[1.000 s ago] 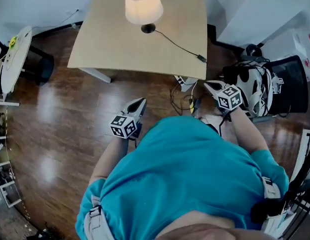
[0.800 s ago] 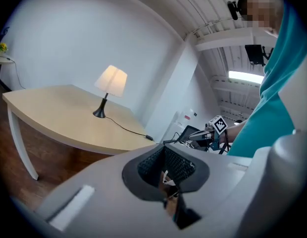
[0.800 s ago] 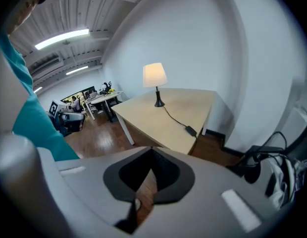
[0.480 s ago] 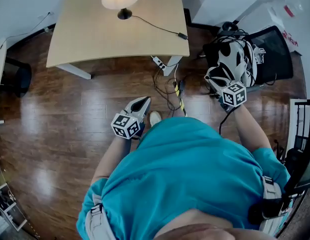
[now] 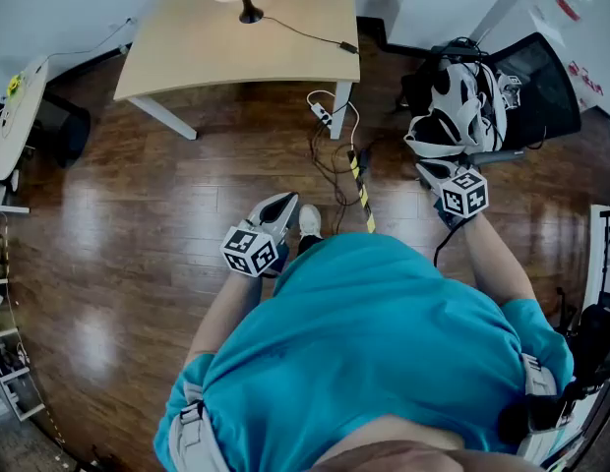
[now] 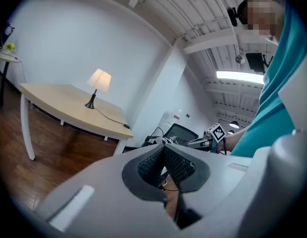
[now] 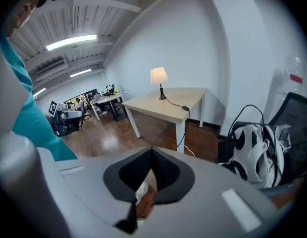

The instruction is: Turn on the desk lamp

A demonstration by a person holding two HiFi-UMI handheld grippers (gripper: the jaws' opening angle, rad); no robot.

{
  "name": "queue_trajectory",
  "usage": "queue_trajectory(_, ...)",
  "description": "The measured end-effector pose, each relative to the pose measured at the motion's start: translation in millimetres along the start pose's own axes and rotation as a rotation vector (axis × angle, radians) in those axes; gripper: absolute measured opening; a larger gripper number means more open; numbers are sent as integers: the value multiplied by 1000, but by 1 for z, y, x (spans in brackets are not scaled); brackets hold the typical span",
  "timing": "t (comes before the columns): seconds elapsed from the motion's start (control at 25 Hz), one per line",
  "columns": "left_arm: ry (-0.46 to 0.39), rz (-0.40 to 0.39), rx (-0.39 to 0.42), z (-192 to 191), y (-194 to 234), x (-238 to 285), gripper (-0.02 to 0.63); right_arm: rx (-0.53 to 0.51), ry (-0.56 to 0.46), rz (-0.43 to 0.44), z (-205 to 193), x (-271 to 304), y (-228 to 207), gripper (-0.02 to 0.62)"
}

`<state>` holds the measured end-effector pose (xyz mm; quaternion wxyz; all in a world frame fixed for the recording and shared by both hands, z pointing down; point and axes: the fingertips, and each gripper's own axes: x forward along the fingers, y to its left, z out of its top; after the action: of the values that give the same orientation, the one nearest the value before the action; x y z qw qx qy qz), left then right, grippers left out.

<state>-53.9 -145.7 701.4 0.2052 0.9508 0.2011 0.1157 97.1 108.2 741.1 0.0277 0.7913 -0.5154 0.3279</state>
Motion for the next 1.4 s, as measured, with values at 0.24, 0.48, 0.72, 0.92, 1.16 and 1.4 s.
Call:
queue_trajectory(0.24, 36, 81, 34, -43, -72, -30, 0, -3, -36, 78, -73, -54, 12, 3)
queue_trajectory(0.48, 22, 76, 73, -49, -109, -79, 0, 5, -107, 60, -99, -98, 57, 2)
queue_trajectory(0.72, 16, 20, 99, -51, -118, -169, 0, 0, -159, -8, -112, -126, 150, 2)
queue_trajectory(0.92, 60, -33, 87, -73, -102, -244, 0, 29, -178, -47, -139, -116, 236, 2)
queue_trajectory(1.16, 73, -48, 59, -92, -95, -302, 0, 32, -169, -32, -162, -104, 312, 2)
queue_trajectory(1.4, 69, -54, 63, -115, -134, -341, 0, 10, -175, -23, -186, -136, 350, 2)
